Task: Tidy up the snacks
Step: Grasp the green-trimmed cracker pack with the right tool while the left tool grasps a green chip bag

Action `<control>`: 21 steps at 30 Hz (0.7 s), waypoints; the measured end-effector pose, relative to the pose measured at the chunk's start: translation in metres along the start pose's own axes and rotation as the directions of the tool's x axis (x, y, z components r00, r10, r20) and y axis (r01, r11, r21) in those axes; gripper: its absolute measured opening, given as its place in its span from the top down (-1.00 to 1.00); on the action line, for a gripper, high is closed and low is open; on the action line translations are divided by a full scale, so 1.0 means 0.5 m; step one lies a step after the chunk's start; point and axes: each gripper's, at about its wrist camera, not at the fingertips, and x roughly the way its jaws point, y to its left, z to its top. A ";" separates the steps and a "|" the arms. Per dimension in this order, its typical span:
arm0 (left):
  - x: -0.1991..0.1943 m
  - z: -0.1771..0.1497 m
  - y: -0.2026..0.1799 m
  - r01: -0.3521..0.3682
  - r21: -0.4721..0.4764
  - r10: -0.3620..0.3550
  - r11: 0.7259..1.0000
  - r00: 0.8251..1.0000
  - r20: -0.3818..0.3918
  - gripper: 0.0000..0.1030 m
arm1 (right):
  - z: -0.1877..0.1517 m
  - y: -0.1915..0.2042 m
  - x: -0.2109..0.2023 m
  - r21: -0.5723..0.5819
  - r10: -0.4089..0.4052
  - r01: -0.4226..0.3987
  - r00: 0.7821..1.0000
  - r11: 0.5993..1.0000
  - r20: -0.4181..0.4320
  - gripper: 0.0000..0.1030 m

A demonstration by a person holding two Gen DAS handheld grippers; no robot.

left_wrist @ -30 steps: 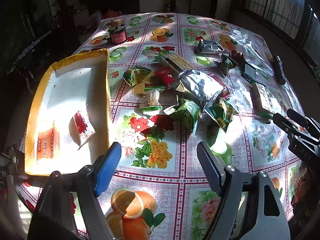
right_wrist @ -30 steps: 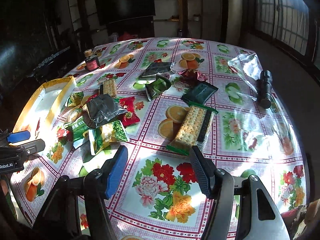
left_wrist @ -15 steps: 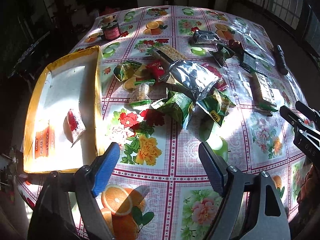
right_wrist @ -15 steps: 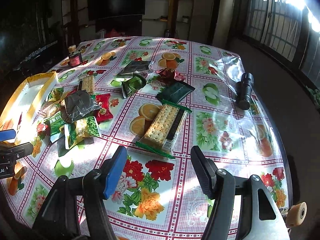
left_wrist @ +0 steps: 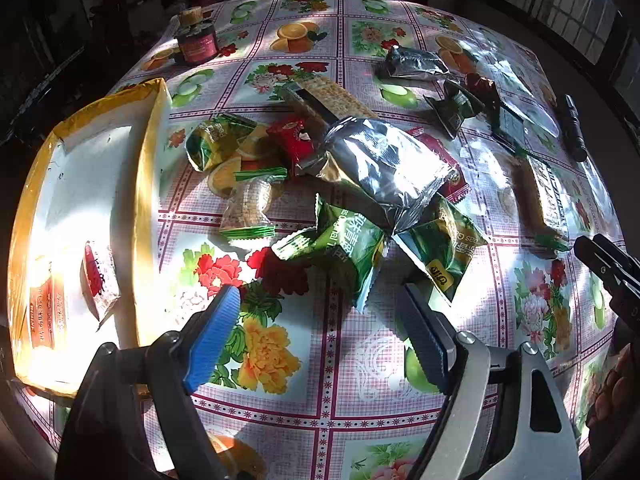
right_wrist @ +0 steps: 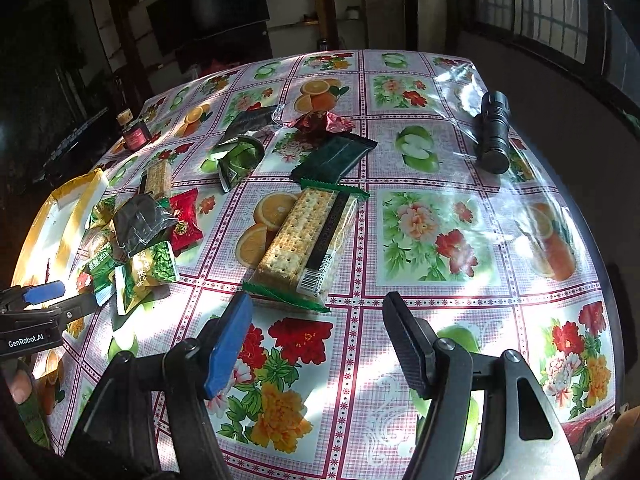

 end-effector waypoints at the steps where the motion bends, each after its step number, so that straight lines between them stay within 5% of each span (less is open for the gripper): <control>1: 0.008 0.006 -0.001 0.007 -0.004 -0.007 1.000 1.000 -0.005 -0.58 | 0.006 -0.003 0.005 0.009 0.004 -0.004 1.000 1.000 -0.001 -0.32; 10: 0.057 0.042 -0.006 0.011 -0.016 -0.011 1.000 1.000 -0.016 -0.56 | 0.070 0.004 0.094 0.030 -0.033 0.034 0.999 0.999 -0.043 -0.32; 15: 0.047 0.050 0.000 0.042 -0.013 -0.042 0.999 0.999 0.008 0.20 | 0.077 0.035 0.137 -0.038 -0.092 0.090 0.993 0.995 -0.067 -0.35; 16: 0.045 0.051 0.002 0.056 -0.014 -0.056 0.998 0.998 0.010 0.25 | 0.074 0.042 0.136 -0.063 -0.101 0.097 0.993 0.993 -0.059 -0.34; 18: 0.042 0.050 0.004 0.066 -0.016 -0.066 0.998 0.998 0.011 0.26 | 0.068 0.045 0.128 -0.088 -0.096 0.091 0.994 0.992 -0.043 0.11; 21: 0.026 0.040 0.002 0.078 -0.010 -0.078 0.997 0.997 0.022 0.27 | 0.056 0.033 0.107 -0.073 -0.046 0.043 0.998 0.996 -0.041 0.10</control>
